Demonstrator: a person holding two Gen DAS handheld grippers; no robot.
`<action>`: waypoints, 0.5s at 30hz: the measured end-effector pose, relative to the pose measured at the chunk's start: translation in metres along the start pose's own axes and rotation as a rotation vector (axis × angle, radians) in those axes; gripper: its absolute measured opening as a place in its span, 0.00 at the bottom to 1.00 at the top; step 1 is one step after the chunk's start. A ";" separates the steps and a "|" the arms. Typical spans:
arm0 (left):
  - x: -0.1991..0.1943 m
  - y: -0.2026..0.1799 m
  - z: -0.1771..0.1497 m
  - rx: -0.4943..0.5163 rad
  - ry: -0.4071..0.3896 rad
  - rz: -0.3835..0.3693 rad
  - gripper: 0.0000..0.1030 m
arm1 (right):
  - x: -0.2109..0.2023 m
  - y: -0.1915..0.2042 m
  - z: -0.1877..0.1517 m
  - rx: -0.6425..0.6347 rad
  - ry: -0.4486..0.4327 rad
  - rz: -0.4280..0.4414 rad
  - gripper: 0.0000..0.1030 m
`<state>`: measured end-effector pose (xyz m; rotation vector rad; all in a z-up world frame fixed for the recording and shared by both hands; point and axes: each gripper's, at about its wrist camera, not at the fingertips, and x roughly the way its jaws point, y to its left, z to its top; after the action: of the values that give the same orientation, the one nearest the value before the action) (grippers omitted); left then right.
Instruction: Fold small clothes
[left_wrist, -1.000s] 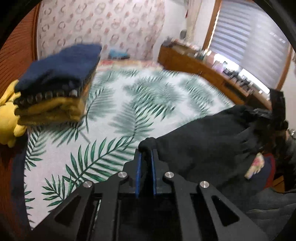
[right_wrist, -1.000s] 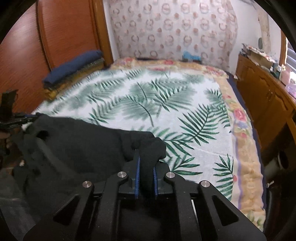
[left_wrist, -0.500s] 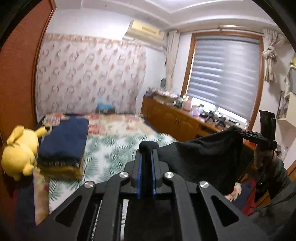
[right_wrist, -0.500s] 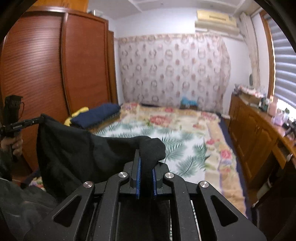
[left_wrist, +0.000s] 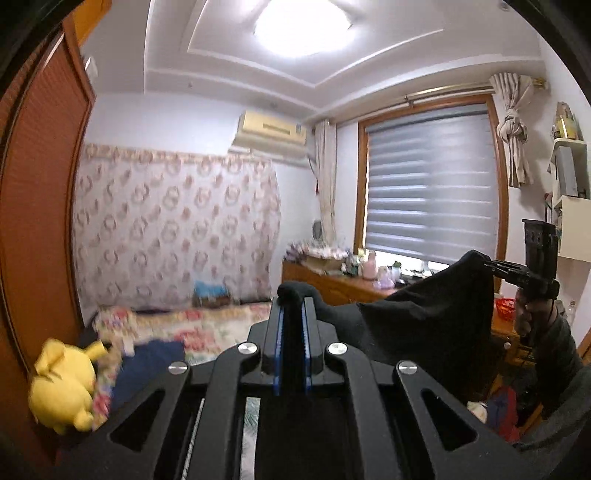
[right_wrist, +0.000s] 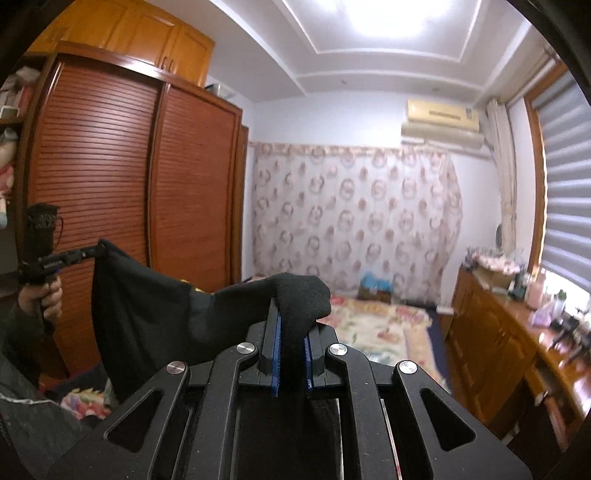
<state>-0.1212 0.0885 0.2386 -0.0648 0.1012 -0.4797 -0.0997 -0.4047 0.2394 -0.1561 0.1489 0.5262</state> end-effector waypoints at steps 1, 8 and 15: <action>-0.002 -0.001 0.010 0.013 -0.020 0.007 0.05 | -0.002 0.001 0.008 -0.017 -0.009 -0.013 0.06; 0.001 0.008 0.046 0.068 -0.087 0.050 0.05 | 0.003 -0.015 0.047 -0.074 -0.054 -0.096 0.06; 0.052 0.040 0.029 0.072 -0.017 0.114 0.05 | 0.037 -0.032 0.041 -0.085 0.002 -0.111 0.06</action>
<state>-0.0538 0.1007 0.2598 0.0078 0.0704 -0.3689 -0.0473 -0.4062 0.2759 -0.2468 0.1194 0.4217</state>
